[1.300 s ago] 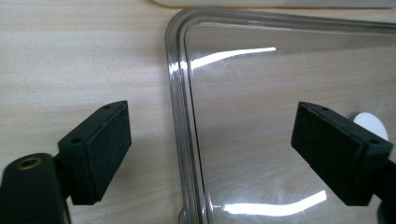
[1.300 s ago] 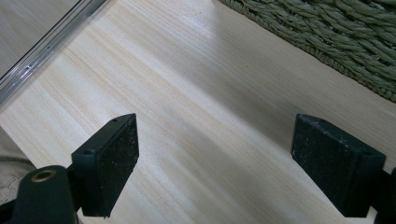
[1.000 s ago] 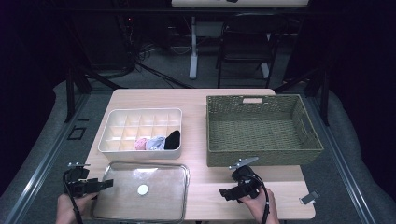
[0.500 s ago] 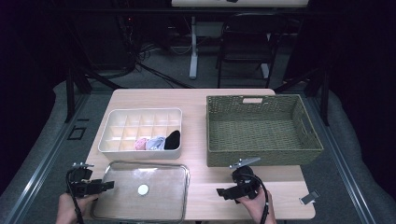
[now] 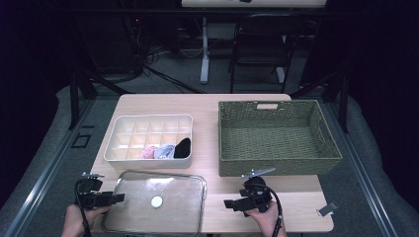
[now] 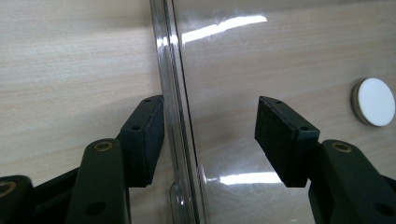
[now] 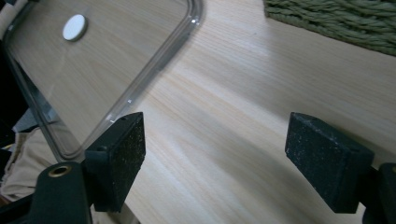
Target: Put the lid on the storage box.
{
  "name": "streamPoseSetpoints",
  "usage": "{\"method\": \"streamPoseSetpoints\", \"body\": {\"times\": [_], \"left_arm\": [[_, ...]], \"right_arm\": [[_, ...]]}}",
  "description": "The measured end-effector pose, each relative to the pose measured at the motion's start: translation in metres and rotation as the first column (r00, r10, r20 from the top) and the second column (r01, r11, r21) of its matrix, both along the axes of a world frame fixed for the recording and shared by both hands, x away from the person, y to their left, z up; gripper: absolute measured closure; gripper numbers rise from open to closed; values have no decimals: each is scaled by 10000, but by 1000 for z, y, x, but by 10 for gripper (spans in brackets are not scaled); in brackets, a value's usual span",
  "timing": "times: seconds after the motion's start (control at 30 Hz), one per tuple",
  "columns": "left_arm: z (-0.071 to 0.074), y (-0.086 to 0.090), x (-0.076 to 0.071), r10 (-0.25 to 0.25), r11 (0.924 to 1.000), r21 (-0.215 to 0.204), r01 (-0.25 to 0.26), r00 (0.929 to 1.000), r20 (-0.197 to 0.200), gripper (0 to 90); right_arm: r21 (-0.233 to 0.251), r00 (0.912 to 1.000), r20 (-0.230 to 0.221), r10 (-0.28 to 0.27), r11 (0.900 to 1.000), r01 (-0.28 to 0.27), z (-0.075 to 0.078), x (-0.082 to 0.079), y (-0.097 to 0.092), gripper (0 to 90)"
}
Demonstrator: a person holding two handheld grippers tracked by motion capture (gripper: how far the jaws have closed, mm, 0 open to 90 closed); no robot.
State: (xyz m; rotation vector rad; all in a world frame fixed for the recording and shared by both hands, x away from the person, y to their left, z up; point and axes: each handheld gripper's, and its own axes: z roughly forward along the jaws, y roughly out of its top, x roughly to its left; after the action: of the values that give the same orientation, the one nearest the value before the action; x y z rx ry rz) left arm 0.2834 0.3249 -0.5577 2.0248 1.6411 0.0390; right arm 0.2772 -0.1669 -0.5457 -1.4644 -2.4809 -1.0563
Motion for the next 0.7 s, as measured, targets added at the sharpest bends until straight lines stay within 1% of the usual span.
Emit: {"method": "streamPoseSetpoints", "body": {"times": [0.03, 0.07, 0.1, 0.13, 0.17, 0.2, 0.23, 0.27, 0.33, 0.43, 0.47, 0.53, 0.7], "left_arm": [[0, -1, 0, 35, 10000, -27, -35, 10000, -14, 426], [0, -1, -1, 63, 9999, -98, -64, 10000, -48, 425], [0, -2, -1, 32, 9999, -121, -33, 10000, -80, 425], [0, -2, -1, 25, 9999, -141, -26, 10000, -69, 426], [0, -2, -2, 124, 9996, -270, -127, 9999, -102, 426], [-1, -3, -3, 268, 9987, -427, -274, 9995, -134, 428], [-1, -3, -4, 323, 9980, -530, -332, 9993, -167, 429], [-1, -4, -4, 387, 9978, -527, -391, 9992, -78, 428], [-1, -7, -6, 535, 9972, -524, -539, 9985, -86, 426], [-1, -15, -7, 386, 9987, -344, -385, 9993, 21, 433], [-1, -18, -8, 444, 9983, -375, -443, 9990, 25, 434], [-1, -22, -8, 424, 9988, -264, -422, 9991, 81, 438], [-1, -27, -10, 592, 9974, -410, -590, 9982, 47, 436]], "right_arm": [[51, 10000, 8, -4, 10000, 4, 0, -1, 2, 205], [-99, 10000, 16, 76, 9999, -76, 0, -1, 2, 210], [0, 10000, -2, -28, 10000, 28, -1, -1, 4, 220], [-28, 10000, -11, -86, 10000, 86, -1, -2, 5, 220], [-47, 10000, -11, -64, 10000, 64, -2, -1, 5, 222], [172, 9997, -33, -255, 9995, 255, -3, -2, 7, 226], [120, 9998, -77, -185, 9998, 186, -4, -1, 7, 225], [86, 9997, -79, -248, 9997, 249, -4, -2, 8, 229], [117, 9996, -143, -232, 9997, 233, -5, -2, 8, 232], [62, 9993, -184, -322, 9995, 324, -7, -1, 10, 237], [79, 9993, -195, -308, 9995, 310, -7, -1, 10, 238], [65, 9992, -219, -323, 9995, 324, -8, -1, 10, 244], [50, 9984, -317, -472, 9989, 474, -10, -3, 12, 262]]}}
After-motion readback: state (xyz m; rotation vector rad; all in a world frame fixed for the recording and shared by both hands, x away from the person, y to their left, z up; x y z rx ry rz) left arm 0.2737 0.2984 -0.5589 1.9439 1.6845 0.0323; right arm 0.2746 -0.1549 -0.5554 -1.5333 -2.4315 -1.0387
